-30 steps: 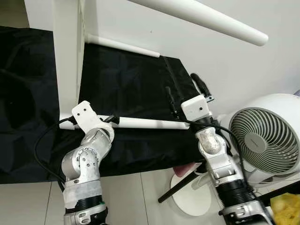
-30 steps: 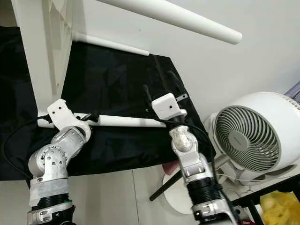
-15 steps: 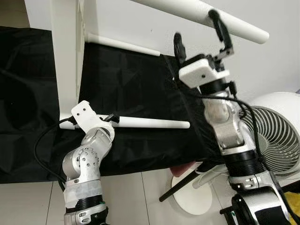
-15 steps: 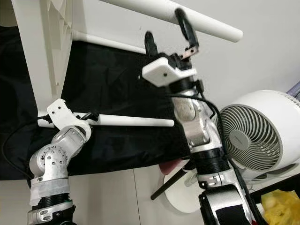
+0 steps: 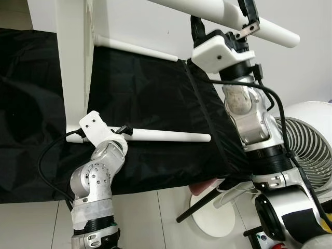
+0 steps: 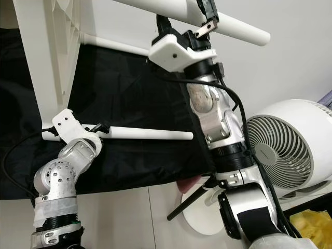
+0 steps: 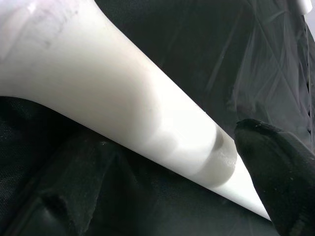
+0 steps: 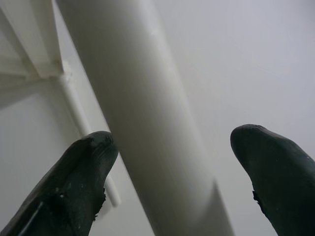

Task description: Building children table

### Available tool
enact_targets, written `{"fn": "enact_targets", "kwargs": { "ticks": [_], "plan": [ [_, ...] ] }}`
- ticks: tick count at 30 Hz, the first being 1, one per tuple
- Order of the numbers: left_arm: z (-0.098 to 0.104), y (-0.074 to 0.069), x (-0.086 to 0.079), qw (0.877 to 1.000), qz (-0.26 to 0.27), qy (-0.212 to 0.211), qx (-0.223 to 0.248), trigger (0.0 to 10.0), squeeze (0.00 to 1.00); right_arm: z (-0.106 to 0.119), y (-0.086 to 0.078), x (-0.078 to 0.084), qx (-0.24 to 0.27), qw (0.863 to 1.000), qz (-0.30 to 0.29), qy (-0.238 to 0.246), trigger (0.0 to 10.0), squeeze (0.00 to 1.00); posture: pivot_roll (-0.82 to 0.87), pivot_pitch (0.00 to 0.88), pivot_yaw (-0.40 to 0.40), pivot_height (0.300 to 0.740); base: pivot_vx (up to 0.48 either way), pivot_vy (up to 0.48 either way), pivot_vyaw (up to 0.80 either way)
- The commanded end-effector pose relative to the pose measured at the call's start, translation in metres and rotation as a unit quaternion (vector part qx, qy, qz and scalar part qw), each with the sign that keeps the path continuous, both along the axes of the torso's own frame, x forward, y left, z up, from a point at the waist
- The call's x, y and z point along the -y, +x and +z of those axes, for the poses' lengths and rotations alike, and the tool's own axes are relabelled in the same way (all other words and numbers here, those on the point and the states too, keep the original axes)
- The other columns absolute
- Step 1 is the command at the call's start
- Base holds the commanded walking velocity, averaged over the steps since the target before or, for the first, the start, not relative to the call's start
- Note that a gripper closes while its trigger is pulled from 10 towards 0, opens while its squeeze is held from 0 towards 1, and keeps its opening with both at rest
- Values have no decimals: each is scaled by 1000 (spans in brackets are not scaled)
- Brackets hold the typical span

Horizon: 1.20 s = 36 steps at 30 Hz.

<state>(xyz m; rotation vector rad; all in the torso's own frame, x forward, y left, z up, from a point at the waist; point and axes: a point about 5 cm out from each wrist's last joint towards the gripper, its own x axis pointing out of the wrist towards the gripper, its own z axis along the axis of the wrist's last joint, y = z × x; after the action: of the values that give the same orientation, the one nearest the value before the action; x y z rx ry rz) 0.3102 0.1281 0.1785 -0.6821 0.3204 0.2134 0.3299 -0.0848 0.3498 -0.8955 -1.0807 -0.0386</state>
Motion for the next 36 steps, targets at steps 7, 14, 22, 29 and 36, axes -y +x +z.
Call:
{"fn": "enact_targets", "kwargs": {
  "ticks": [7, 14, 22, 29, 36],
  "plan": [
    [-10, -6, 41, 996, -50, -65, -31, 10000, 0, 15, 21, 14, -54, 995, -82, 8, 1686, 0, 51, 103, -229, 740, 0, 0, 0],
    [-14, -4, 49, 994, -60, -81, -37, 10000, 0, 21, 25, 26, -76, 992, -95, 31, 0, 0, 46, 98, -233, 740, 0, 0, 0],
    [-8, 4, 55, 988, -48, -146, -21, 10000, 0, 33, 16, 36, -87, 987, -68, 119, 0, 0, 34, 82, -228, 740, 0, 0, 0],
    [-2, 12, 66, 972, -36, -231, -18, 10000, 0, 45, 10, 46, -90, 979, -48, 178, 0, 0, 22, 86, -224, 740, 0, 0, 0],
    [7, 9, 105, 948, -105, -298, -36, 10000, 0, 64, 3, 69, -72, 965, -51, 248, 0, 0, 17, 93, -226, 740, 0, 0, 0]
  ]
}}
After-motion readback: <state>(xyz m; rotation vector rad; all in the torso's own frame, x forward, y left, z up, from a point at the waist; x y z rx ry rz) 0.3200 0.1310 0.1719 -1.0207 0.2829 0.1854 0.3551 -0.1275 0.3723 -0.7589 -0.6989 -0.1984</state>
